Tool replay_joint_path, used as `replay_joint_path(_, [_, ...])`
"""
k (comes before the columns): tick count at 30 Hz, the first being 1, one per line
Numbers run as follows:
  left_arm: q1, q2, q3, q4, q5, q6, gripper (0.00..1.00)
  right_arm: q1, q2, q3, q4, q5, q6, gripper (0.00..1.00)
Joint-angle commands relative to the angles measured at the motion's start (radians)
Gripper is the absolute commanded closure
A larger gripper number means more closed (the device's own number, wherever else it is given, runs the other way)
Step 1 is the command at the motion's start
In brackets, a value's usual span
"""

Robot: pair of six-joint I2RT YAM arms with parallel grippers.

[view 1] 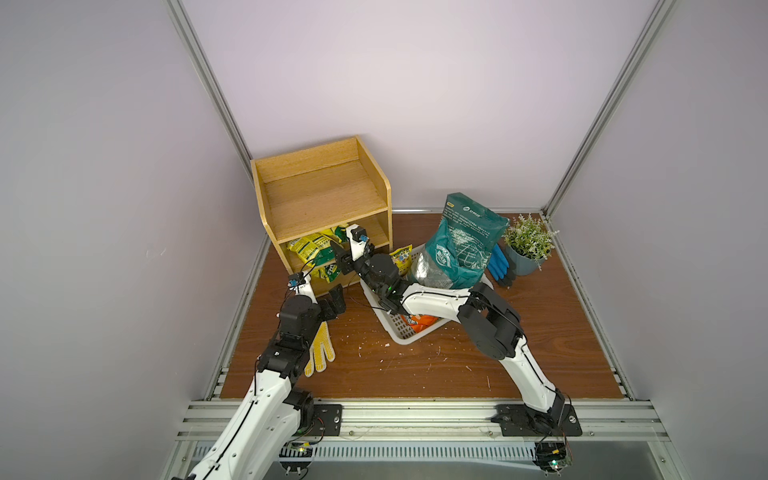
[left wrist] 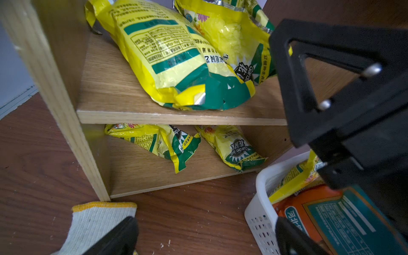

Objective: Take down the fertilizer bag from the shelf
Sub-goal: Pick up the fertilizer bag from the shelf.

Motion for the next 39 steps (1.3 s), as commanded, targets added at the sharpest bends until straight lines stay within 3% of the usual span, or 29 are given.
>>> replay_joint_path(1, [0.016, -0.010, -0.009, 0.017, 0.009, -0.008, 0.00, -0.006, 0.019, 0.070, -0.009, 0.047, -0.018, 0.47])
replay_joint_path(9, [0.021, -0.013, -0.010, 0.022, 0.013, -0.010, 0.00, -0.017, 0.002, 0.057, 0.011, 0.067, -0.038, 1.00])
replay_joint_path(30, [0.025, -0.019, -0.032, 0.038, 0.002, -0.016, 0.00, -0.024, -0.385, -0.302, 0.232, 0.060, -0.165, 1.00])
replay_joint_path(39, [0.025, 0.002, -0.028, 0.041, 0.003, -0.010, 0.00, -0.003, -0.641, -0.521, 0.118, -0.005, -0.162, 1.00])
